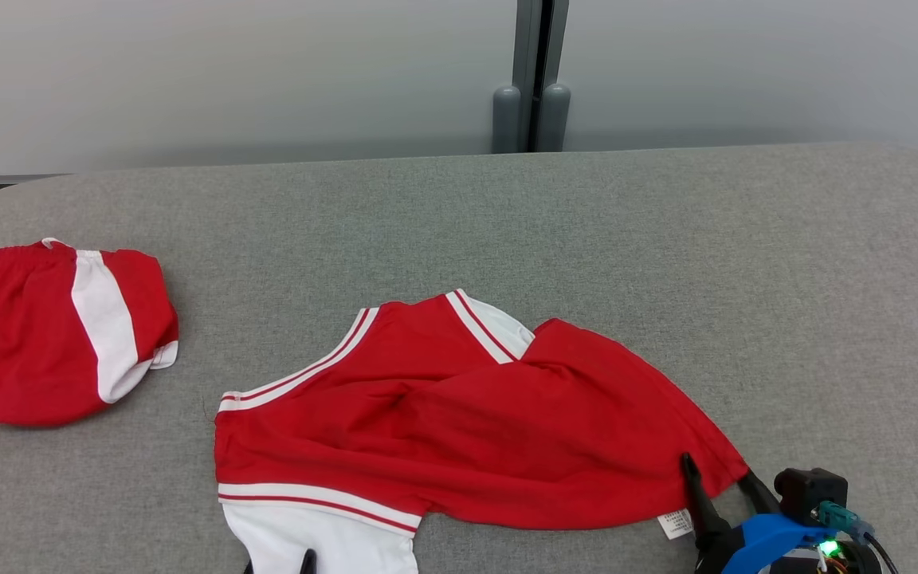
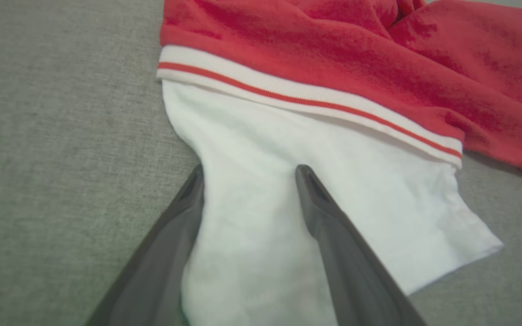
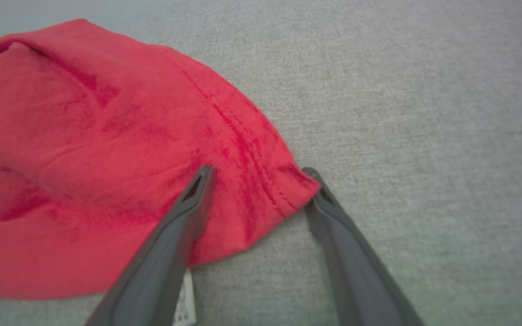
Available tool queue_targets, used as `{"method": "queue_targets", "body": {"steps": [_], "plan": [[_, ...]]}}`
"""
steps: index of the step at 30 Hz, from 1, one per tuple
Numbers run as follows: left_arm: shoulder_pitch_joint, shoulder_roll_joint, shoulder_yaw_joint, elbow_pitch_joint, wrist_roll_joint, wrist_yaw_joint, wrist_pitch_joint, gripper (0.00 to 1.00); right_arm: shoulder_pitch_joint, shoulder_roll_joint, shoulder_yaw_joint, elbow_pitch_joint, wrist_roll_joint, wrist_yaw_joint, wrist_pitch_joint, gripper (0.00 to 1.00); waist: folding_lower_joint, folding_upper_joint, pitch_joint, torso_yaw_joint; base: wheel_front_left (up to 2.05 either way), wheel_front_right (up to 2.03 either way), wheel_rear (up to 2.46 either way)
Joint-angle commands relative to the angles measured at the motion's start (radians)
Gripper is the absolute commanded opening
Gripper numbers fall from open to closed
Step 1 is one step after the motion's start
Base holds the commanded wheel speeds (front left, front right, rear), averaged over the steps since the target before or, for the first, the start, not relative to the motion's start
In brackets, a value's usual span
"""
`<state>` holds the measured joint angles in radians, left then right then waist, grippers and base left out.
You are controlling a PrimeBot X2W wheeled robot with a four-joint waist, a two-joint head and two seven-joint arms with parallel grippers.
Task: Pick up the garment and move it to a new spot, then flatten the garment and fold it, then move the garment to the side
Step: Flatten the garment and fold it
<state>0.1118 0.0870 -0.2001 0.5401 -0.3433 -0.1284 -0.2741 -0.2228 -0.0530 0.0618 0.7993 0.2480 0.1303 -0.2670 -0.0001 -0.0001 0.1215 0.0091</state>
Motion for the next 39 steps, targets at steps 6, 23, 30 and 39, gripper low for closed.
{"method": "queue_targets", "body": {"steps": [6,23,30,39], "plan": [[-0.029,0.005,-0.076,0.073,-0.062,-0.003,0.022,0.00,-0.016,0.007,0.039,0.040,0.040,0.002,0.007,0.00,0.0001,0.0001,0.004,0.005,0.00,0.00,0.00],[-0.114,0.049,-0.021,-0.246,-0.112,-0.003,0.010,0.00,0.041,0.002,0.120,-0.302,0.116,0.001,0.002,0.00,0.0001,0.0001,0.010,-0.011,0.00,0.00,0.00],[-0.294,0.101,0.005,-0.311,-0.135,-0.003,0.010,0.00,-0.126,0.001,0.166,-0.388,0.166,0.001,0.002,0.00,0.0001,0.0001,0.060,-0.033,0.00,0.00,0.00],[-0.697,0.233,-0.042,-0.230,-0.187,-0.003,0.010,0.00,-0.520,0.002,0.177,-0.329,0.261,0.001,0.002,0.00,0.0001,0.0001,0.189,-0.069,0.00,0.00,0.00]]}}
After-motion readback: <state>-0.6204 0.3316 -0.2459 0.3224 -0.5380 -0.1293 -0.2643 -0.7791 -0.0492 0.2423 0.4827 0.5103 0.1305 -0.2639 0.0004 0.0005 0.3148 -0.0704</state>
